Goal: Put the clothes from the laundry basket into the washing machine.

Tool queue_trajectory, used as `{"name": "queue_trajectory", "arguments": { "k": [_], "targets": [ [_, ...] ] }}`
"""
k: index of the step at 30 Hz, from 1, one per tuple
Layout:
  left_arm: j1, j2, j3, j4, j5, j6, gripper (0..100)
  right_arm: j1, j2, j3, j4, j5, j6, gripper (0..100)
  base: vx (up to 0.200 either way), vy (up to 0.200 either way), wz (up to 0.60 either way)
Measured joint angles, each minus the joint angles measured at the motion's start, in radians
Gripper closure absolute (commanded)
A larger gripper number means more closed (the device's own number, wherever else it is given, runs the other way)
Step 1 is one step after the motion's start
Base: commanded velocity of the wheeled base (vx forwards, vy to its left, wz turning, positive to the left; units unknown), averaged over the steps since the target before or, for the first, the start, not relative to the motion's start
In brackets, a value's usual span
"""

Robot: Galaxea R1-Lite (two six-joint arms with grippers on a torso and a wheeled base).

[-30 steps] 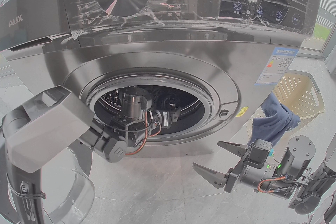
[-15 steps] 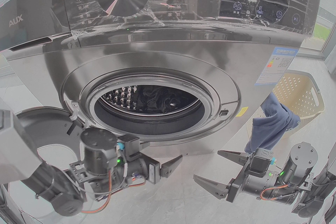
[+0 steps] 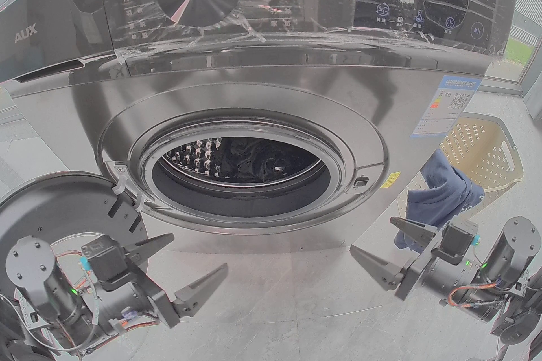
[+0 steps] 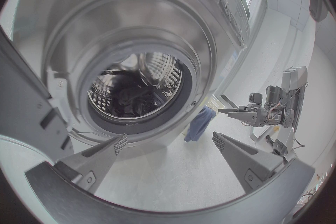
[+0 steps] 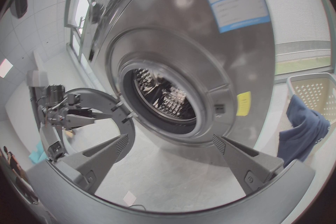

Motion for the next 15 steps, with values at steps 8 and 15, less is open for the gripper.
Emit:
{"name": "queue_trajectory", "arguments": {
  "k": [8,15],
  "targets": [
    [0.037,-0.141,0.071,-0.010,0.031,0.000,0,-0.099,-0.066,0.049,-0.003,-0.011,0.008,0,0.000,0.000,0.00],
    [0.084,-0.226,0.078,0.030,0.034,0.005,0,-0.126,-0.114,0.065,0.002,-0.011,0.004,0,0.000,0.000,0.00]
  ]
}}
